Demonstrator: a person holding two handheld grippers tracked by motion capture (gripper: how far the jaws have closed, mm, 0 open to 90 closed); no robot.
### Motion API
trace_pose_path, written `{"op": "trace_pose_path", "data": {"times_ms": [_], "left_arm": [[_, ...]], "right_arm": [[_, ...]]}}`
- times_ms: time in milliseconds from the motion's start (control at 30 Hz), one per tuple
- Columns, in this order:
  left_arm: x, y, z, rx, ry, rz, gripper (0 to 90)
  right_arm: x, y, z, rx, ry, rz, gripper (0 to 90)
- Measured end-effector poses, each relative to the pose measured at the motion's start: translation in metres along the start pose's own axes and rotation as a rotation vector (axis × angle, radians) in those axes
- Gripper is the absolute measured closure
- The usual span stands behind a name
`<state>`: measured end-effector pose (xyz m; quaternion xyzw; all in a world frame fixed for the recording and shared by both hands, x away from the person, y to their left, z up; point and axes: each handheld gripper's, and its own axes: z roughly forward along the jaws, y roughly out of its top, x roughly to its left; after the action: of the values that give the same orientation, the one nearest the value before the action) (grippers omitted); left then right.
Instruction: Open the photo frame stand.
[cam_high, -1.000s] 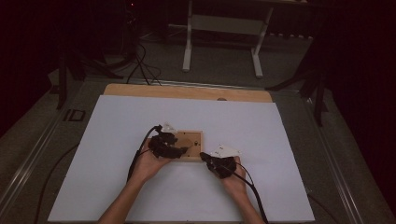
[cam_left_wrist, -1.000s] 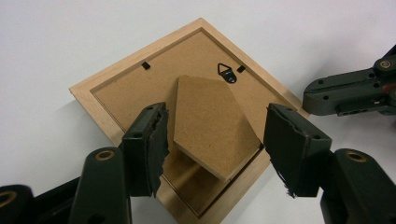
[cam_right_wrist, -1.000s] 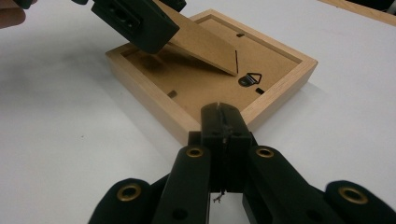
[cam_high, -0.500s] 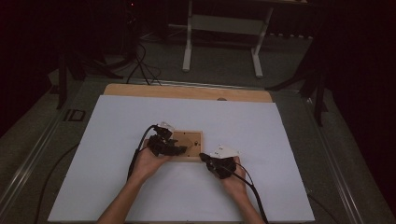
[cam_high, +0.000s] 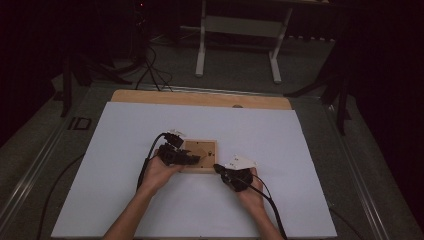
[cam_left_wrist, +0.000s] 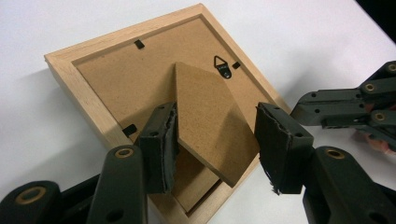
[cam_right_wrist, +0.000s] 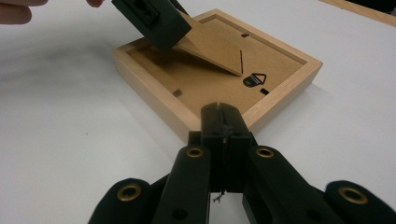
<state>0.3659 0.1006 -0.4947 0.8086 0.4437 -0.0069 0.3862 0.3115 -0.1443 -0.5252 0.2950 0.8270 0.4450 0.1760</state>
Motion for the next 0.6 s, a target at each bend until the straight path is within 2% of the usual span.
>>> {"op": "trace_pose_path", "data": {"times_ms": [200, 600], "left_arm": [[-0.0033, 0.0002, -0.0006, -0.004, 0.038, 0.022, 51.9], [-0.0103, -0.0012, -0.0025, -0.014, 0.080, 0.082, 52.7]], "right_arm": [[0.0008, 0.0001, 0.0002, -0.002, 0.000, -0.004, 89.6], [0.0012, 0.0003, -0.0010, 0.005, 0.011, -0.007, 83.7]]}}
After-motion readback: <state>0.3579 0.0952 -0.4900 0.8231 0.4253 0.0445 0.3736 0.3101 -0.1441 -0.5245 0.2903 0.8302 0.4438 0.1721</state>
